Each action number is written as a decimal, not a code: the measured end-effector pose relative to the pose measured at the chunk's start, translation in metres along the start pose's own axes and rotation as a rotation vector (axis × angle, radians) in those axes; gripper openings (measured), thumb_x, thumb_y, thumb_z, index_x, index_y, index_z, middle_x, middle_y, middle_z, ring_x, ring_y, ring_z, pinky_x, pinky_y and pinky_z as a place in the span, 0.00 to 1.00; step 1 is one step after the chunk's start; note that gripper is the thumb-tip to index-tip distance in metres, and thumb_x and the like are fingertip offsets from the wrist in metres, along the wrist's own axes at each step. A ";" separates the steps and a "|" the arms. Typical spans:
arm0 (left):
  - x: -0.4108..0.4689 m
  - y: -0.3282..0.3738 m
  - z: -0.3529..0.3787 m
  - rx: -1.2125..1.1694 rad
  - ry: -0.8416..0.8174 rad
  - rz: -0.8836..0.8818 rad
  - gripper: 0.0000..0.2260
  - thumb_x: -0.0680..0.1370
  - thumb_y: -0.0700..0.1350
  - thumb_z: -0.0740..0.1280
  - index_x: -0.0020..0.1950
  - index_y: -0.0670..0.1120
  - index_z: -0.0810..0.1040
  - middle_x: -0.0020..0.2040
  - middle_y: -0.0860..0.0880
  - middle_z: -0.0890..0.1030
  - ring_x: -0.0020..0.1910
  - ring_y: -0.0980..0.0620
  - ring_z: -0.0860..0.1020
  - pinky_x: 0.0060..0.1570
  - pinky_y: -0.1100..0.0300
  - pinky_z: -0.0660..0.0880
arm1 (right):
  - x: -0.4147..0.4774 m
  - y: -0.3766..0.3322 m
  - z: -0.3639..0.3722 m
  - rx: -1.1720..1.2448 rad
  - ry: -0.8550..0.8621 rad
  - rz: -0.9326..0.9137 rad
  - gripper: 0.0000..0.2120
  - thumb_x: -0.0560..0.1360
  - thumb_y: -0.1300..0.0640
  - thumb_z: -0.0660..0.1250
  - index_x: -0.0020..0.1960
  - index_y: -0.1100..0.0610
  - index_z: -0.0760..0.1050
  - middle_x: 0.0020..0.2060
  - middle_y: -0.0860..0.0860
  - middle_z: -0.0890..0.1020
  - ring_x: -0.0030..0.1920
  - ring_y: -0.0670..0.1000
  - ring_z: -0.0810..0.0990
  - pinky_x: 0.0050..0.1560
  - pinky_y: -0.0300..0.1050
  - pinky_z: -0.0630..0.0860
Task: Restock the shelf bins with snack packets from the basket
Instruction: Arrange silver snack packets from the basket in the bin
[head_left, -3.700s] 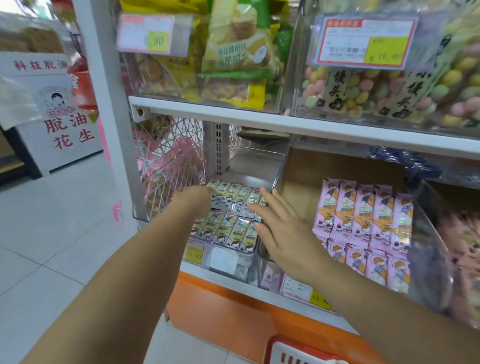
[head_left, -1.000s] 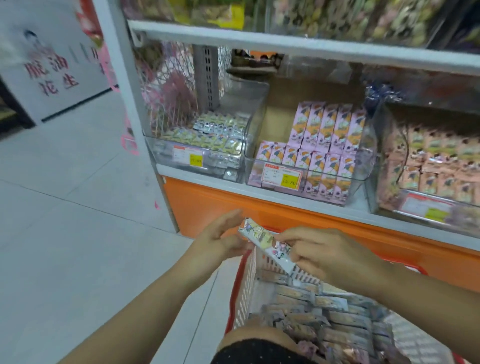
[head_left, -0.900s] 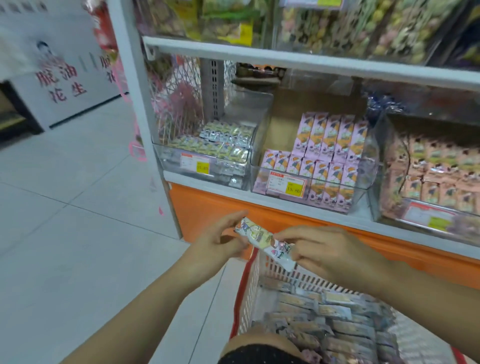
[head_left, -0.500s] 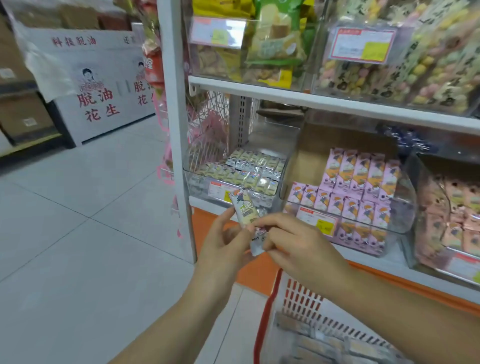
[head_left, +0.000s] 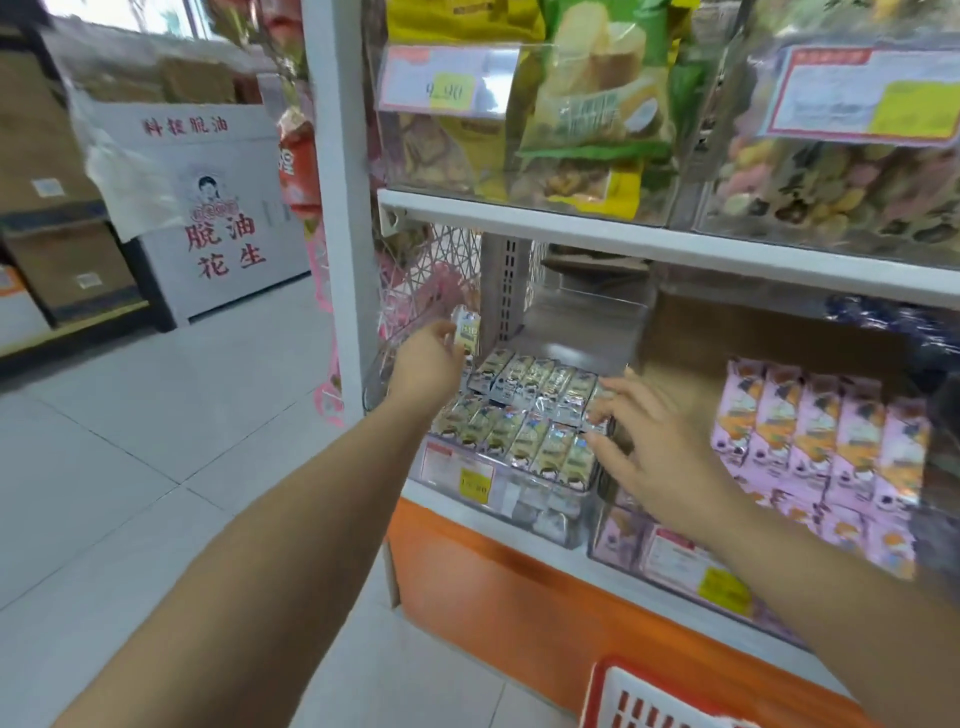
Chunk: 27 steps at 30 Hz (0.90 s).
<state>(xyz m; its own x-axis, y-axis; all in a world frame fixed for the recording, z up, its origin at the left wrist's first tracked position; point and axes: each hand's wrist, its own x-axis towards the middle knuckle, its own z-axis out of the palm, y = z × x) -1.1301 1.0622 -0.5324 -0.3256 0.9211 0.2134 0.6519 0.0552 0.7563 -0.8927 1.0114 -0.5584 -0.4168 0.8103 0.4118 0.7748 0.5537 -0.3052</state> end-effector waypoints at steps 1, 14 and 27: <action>0.014 0.000 0.008 0.017 -0.005 -0.040 0.16 0.82 0.41 0.59 0.70 0.45 0.70 0.62 0.42 0.78 0.51 0.45 0.79 0.43 0.59 0.73 | 0.000 0.000 0.003 0.017 0.021 -0.008 0.24 0.75 0.39 0.52 0.55 0.55 0.75 0.67 0.52 0.71 0.73 0.54 0.60 0.70 0.48 0.57; 0.078 -0.027 0.070 0.451 -0.210 -0.077 0.10 0.78 0.33 0.60 0.56 0.36 0.78 0.49 0.40 0.79 0.48 0.42 0.78 0.52 0.53 0.76 | 0.000 0.009 0.012 0.112 0.072 -0.035 0.17 0.72 0.36 0.49 0.49 0.45 0.69 0.64 0.36 0.63 0.71 0.37 0.51 0.60 0.19 0.39; 0.048 -0.016 0.046 0.703 -0.410 0.103 0.22 0.75 0.29 0.56 0.68 0.40 0.71 0.58 0.40 0.78 0.46 0.45 0.77 0.45 0.58 0.75 | -0.002 0.002 0.001 0.102 0.008 -0.011 0.18 0.78 0.40 0.55 0.60 0.49 0.72 0.73 0.43 0.61 0.73 0.39 0.48 0.69 0.37 0.49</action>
<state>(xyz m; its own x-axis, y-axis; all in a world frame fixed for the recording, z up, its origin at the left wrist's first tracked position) -1.1243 1.1231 -0.5627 -0.0533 0.9949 -0.0858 0.9862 0.0659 0.1519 -0.8914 1.0113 -0.5606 -0.4211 0.8029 0.4219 0.7176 0.5794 -0.3864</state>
